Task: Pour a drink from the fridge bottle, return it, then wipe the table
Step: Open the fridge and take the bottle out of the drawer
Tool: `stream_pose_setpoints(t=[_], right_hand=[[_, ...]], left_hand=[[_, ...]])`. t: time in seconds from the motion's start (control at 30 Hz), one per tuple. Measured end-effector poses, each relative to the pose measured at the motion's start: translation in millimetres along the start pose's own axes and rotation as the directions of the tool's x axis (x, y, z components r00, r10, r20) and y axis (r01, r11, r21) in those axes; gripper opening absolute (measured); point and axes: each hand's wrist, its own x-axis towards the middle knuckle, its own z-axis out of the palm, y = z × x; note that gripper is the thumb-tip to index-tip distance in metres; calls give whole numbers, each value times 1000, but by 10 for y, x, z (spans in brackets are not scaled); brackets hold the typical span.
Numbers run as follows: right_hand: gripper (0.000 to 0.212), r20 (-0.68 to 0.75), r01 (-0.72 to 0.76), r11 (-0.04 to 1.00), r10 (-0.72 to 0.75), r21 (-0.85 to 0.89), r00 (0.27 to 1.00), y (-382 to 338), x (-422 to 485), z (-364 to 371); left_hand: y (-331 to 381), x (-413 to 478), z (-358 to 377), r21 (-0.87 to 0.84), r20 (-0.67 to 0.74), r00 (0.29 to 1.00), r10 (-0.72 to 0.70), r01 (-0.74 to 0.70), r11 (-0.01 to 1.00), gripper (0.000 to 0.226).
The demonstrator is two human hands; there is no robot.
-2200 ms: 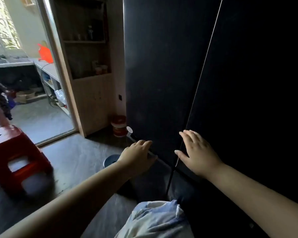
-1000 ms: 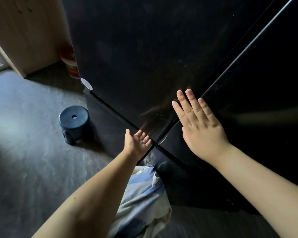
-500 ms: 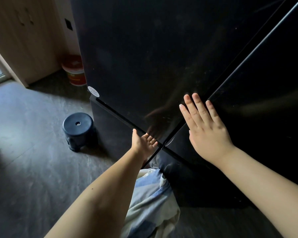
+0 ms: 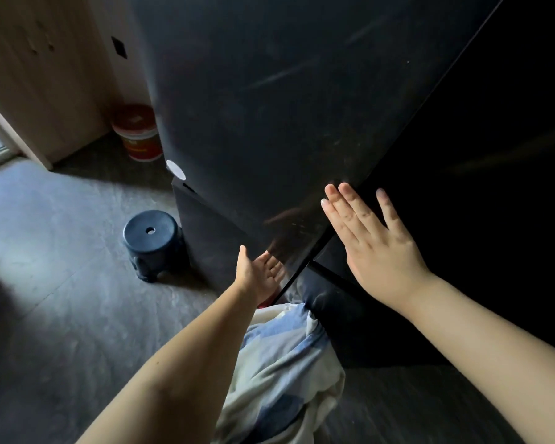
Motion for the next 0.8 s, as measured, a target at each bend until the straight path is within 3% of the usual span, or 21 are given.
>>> stream_pose_setpoints(t=[0.17, 0.4, 0.5, 0.6, 0.7, 0.73, 0.8], right_hand=[[66, -82, -8, 1000, 8, -5, 997, -324, -26, -256], [73, -130, -44, 985, 66, 168, 989, -474, -19, -537], [66, -194, -13, 987, 44, 161, 980, -527, -13, -569], [64, -233, 15, 984, 27, 176, 972, -591, 9, -619], [69, -244, 35, 960, 36, 277, 969, -602, 28, -650], [72, -247, 53, 938, 36, 342, 968, -591, 31, -652], [72, -266, 102, 862, 39, 496, 963, -551, 24, -666]], left_hand=[[176, -251, -336, 97, 35, 998, -51, 47, 994, 85], [272, -554, -385, 254, 49, 998, -44, 31, 967, 83], [378, -702, -328, 454, 25, 998, 51, -57, 889, 78], [601, -927, -185, 635, 59, 957, 286, -257, 729, 75], [908, -1412, 133, 668, 181, 782, 596, -543, 509, 69], [992, -1635, 268, 679, 262, 677, 688, -636, 366, 74], [1054, -2109, 528, 691, 487, 394, 780, -719, -68, 77]])
